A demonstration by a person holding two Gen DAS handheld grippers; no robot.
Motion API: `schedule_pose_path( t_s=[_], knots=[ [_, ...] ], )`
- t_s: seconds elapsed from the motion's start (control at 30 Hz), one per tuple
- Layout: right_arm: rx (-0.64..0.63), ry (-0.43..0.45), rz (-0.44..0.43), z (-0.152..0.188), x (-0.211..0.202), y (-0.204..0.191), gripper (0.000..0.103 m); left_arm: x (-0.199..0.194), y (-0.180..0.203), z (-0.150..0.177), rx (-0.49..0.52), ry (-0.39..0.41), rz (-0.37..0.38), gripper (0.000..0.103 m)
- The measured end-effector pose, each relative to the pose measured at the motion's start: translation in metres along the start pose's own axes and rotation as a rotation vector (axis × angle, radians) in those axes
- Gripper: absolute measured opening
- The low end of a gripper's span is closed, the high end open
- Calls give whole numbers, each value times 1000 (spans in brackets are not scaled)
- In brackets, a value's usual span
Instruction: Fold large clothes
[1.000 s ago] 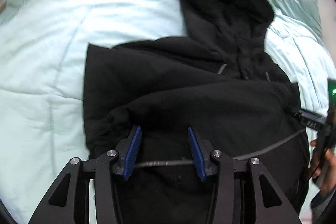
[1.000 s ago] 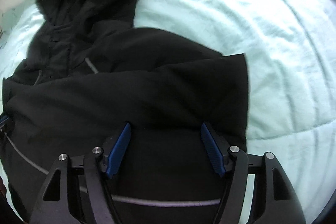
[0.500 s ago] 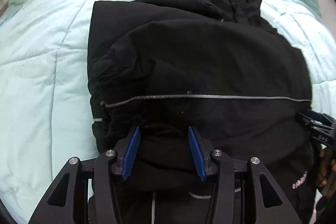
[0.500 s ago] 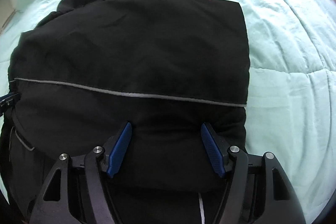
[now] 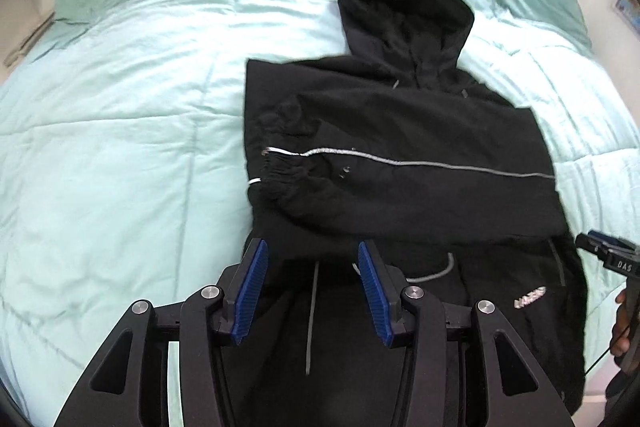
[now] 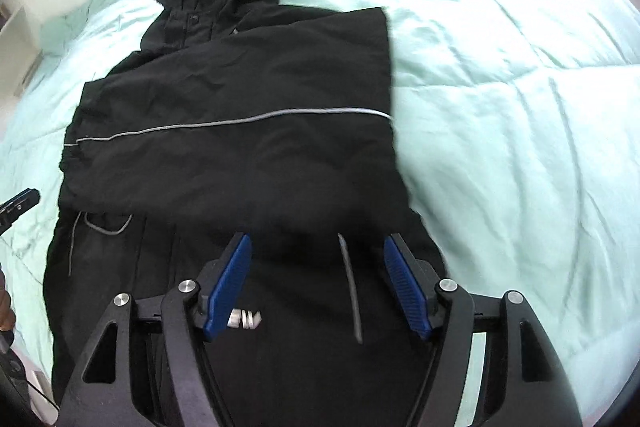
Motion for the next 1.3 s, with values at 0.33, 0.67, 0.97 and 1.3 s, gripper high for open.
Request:
schedule_pose_path(
  t_s=[0.33,0.67,0.97,1.3],
  knots=[
    [67,58,11,12,-74,37,72,-55,6,-22,-33,78,36,49],
    [114,248,-1,-60,-145,51,72,-124,37,-93,6,264,76,49],
    [54,280,2,-119,-137,35,72,-108,46,-153,11,273,93,57],
    [-11,180,-19,-209,-25,22,73,23,76,-229,45,167,57,57]
  ],
)
Point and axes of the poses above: each gripper's, at about its wrist camera, not at the fingertips, and x roughly the way its jaws point, y to its right, z to its underside, the point moved 8 cm from there along x, roughly the way its jaws point, and after that the axes turned 10 degrees about -x, right-handed, at the moved point
